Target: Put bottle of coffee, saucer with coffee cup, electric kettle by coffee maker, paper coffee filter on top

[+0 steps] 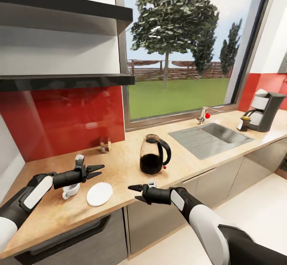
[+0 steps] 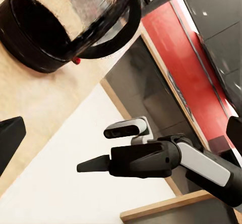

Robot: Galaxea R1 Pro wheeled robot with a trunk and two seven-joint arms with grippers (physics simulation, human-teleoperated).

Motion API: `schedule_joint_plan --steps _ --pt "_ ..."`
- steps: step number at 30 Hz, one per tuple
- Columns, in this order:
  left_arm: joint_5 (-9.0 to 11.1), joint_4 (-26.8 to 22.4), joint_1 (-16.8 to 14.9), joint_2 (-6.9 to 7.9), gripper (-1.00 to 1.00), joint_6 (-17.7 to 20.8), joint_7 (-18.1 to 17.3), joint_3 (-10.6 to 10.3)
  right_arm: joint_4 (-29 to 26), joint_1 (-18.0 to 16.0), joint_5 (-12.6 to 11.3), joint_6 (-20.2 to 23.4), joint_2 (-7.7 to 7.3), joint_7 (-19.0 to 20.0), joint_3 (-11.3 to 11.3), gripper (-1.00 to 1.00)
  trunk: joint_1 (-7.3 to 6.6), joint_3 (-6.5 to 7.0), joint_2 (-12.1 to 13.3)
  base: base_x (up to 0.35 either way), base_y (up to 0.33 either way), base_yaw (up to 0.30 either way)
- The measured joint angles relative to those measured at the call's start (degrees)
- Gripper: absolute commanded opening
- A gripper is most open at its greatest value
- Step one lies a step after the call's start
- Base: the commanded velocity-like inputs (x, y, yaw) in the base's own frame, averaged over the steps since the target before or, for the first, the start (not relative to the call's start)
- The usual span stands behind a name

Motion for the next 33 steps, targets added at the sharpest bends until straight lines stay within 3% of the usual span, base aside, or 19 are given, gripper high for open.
schedule_joint_plan --steps 11,15,18,22,25,27,30,33 --pt "0.0 0.4 0.3 -0.04 1.0 0.0 0.0 -0.1 0.0 0.0 -0.1 0.0 0.01 0.0 0.0 1.0 -0.03 0.0 0.0 -0.237 -0.158 0.19" --pt "-0.1 1.0 3.6 0.35 1.0 -0.2 0.4 0.7 -0.1 0.0 -0.2 0.0 0.0 -0.3 0.1 1.0 -0.03 0.0 0.0 -0.02 -0.012 0.163" --pt "-0.1 1.1 4.3 1.18 1.0 -0.2 0.5 1.9 -0.7 0.0 -0.1 -0.1 -0.01 -1.1 0.1 1.0 -0.03 0.0 0.0 -0.005 -0.003 0.039" --pt "-0.1 2.7 4.6 1.5 1.0 -1.3 0.6 3.8 -5.3 0.0 0.0 0.0 0.0 -7.3 0.0 1.0 -0.03 0.0 0.0 -0.001 -0.001 0.008" --pt "-0.2 5.8 4.7 1.32 1.0 -6.7 0.6 4.1 -11.0 0.0 -0.3 0.0 -0.03 -17.4 0.3 1.0 -0.03 0.0 0.0 0.0 0.0 0.001" --pt "-0.4 7.2 4.7 1.37 1.0 -8.2 0.6 4.2 -16.4 0.0 -0.6 0.0 -0.05 -20.2 1.0 1.0 -0.03 0.01 0.0 0.0 0.0 0.0" --pt "-0.5 7.9 4.9 1.41 1.0 -8.7 0.4 4.3 -22.3 0.0 -0.6 0.1 -0.06 -21.2 4.6 1.0 -0.03 0.0 0.0 0.0 0.0 0.0" --pt "-0.5 8.0 5.0 1.4 1.0 -8.8 0.4 4.2 -23.4 0.0 -0.6 0.1 -0.06 -20.0 6.0 1.0 -0.03 0.0 0.0 0.0 0.0 0.0"
